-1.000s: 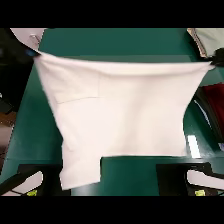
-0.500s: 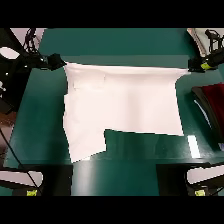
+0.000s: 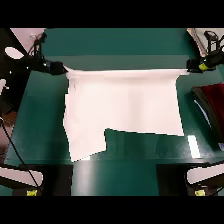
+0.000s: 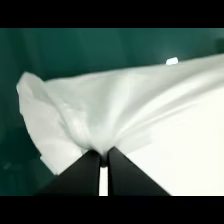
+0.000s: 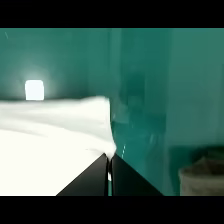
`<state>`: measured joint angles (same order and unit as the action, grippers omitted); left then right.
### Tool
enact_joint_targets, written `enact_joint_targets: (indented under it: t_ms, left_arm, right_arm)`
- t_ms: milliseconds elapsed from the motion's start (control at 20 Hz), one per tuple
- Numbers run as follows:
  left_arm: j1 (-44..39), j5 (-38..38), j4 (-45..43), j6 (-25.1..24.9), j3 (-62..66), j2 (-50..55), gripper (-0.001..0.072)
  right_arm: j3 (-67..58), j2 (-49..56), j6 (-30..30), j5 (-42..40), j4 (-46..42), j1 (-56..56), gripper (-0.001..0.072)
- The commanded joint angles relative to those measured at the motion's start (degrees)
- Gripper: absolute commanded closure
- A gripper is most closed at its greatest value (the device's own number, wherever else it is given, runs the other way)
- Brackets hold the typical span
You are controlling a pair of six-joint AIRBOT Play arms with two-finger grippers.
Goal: Fold the shirts.
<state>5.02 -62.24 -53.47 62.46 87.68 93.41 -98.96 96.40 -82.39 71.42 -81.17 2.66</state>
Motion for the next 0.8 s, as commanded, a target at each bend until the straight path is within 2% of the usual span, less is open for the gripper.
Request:
enact_joint_targets:
  t_ms: [0, 250, 450, 500, 550, 600, 650, 750]
  left_arm:
    - [0.0, -5.6, -4.8, 0.1, -3.6, 0.1, 0.0683]
    - [-1.2, 3.3, -4.4, 0.1, -10.8, 0.1, 0.0682]
    - [-3.7, 2.5, -4.5, 0.2, -10.8, 0.2, 0.0679]
    - [-3.8, 1.7, -4.5, 0.2, -10.8, 0.1, 0.0583]
    - [-3.8, 0.9, -4.6, 0.3, -10.7, 0.0, 0.0318]
    - [-3.7, -0.1, -5.7, 1.5, -10.1, -0.1, 0.0133]
    - [-3.3, -1.5, -7.5, 3.8, -9.1, -0.1, 0.0174]
    - [-1.8, -7.3, -12.1, 8.4, -5.2, -0.2, 0.0175]
  right_arm:
    - [4.2, 0.0, -0.1, 5.7, 0.0, 0.3, 0.0704]
    - [13.8, 0.0, -0.1, -0.1, 0.6, -0.9, 0.0702]
    - [16.0, 0.0, -0.1, -0.4, 0.6, -3.1, 0.0697]
    - [15.8, 0.0, -0.1, 0.7, 0.6, -3.6, 0.0695]
    - [15.4, 0.0, -0.1, 2.4, 0.6, -3.6, 0.0634]
    - [14.8, 0.0, -0.1, 4.4, 0.7, -3.6, 0.0432]
    - [13.7, 0.0, -0.1, 7.1, 0.6, -3.6, 0.0332]
    - [12.3, -1.2, -0.1, 11.6, 0.6, -2.4, 0.0332]
